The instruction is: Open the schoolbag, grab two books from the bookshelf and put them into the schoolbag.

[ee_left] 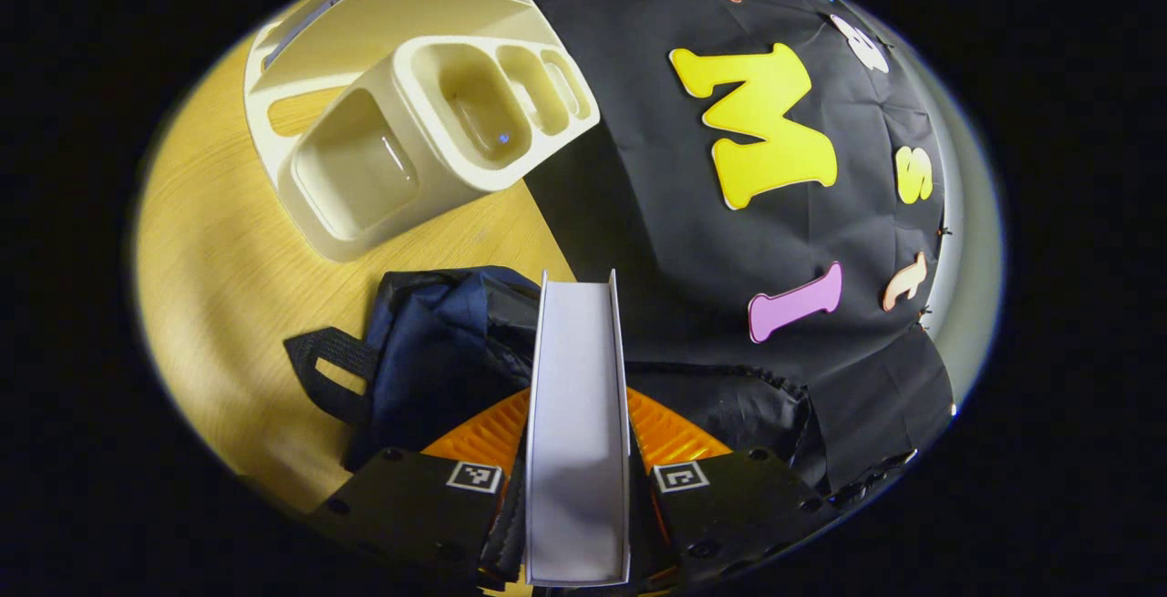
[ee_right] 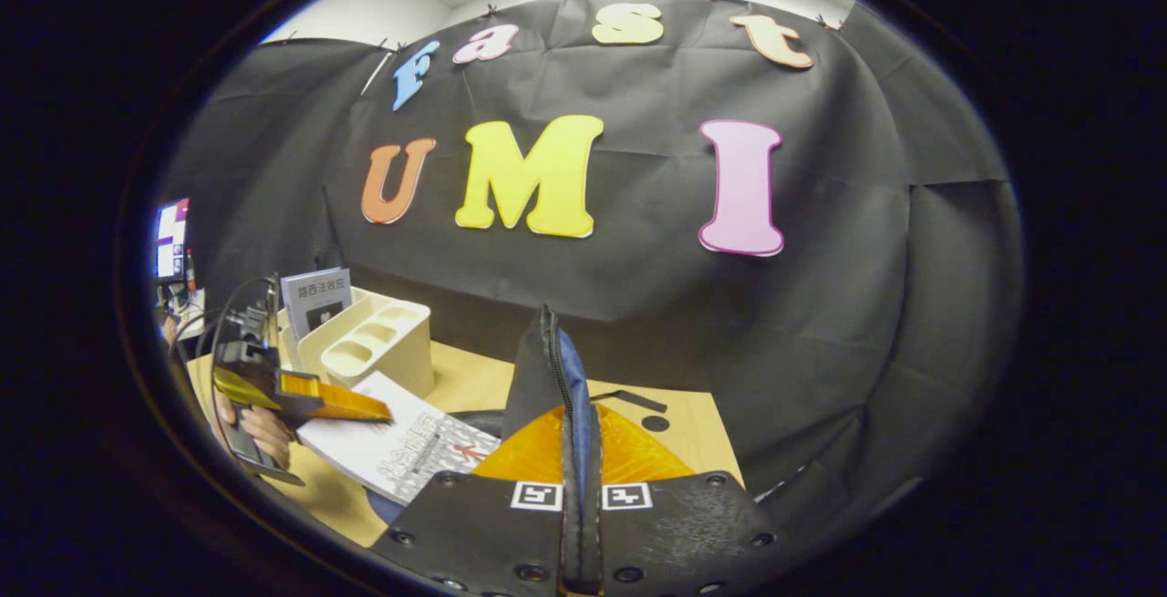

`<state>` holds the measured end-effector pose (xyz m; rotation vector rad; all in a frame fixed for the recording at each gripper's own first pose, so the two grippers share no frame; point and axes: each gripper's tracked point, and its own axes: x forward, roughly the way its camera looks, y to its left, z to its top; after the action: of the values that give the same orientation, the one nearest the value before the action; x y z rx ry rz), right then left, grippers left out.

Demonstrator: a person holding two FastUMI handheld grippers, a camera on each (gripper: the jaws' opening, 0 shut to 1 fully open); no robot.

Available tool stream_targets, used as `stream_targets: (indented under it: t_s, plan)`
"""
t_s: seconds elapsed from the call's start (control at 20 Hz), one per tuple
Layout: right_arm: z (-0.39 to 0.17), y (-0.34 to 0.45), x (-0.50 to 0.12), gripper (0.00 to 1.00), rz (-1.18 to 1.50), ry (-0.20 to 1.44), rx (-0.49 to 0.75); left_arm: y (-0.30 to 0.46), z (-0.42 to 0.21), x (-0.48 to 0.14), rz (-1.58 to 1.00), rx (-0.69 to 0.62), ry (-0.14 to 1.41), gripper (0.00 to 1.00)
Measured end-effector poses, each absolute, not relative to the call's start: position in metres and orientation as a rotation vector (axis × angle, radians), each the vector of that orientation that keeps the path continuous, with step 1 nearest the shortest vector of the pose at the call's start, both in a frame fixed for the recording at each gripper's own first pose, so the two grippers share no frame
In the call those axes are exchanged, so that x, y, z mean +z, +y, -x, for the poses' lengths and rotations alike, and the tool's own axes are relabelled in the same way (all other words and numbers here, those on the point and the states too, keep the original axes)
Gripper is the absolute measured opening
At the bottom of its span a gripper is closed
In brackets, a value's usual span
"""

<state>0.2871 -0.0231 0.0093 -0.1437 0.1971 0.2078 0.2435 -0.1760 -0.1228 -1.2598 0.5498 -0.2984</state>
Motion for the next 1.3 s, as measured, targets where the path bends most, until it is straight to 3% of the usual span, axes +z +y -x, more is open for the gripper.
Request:
stream_targets:
  t_s: [0.05, 0.1, 0.45, 0.5, 0.7, 0.75, 1.25, 1.3]
  plan:
    - [-0.286, -0.021, 0.012, 0.01, 0.14, 0.194, 0.214, -0.182, -0.246, -0.129, 1.282, -0.281, 0.556, 0.41]
    - [-0.286, -0.019, 0.011, 0.03, 0.138, 0.192, 0.22, -0.189, -0.248, -0.136, 1.299, -0.269, 0.563, 0.46]
    - [-0.28, -0.008, 0.02, 0.01, 0.139, 0.161, 0.241, -0.233, -0.252, -0.162, 1.297, -0.247, 0.535, 0.46]
    - [-0.28, -0.007, 0.02, 0.01, 0.131, 0.158, 0.243, -0.241, -0.255, -0.159, 1.293, -0.248, 0.531, 0.51]
    - [-0.276, -0.005, 0.023, 0.01, 0.066, 0.156, 0.24, -0.275, -0.265, -0.155, 1.229, -0.284, 0.536, 0.41]
    - [-0.274, -0.006, 0.024, 0.03, 0.054, 0.154, 0.237, -0.282, -0.269, -0.154, 1.226, -0.292, 0.542, 0.46]
    - [-0.269, -0.012, 0.022, 0.01, -0.028, 0.147, 0.201, -0.304, -0.278, -0.164, 1.18, -0.28, 0.564, 0.48]
    - [-0.271, -0.011, 0.019, 0.01, -0.029, 0.155, 0.198, -0.303, -0.278, -0.174, 1.131, -0.265, 0.591, 0.58]
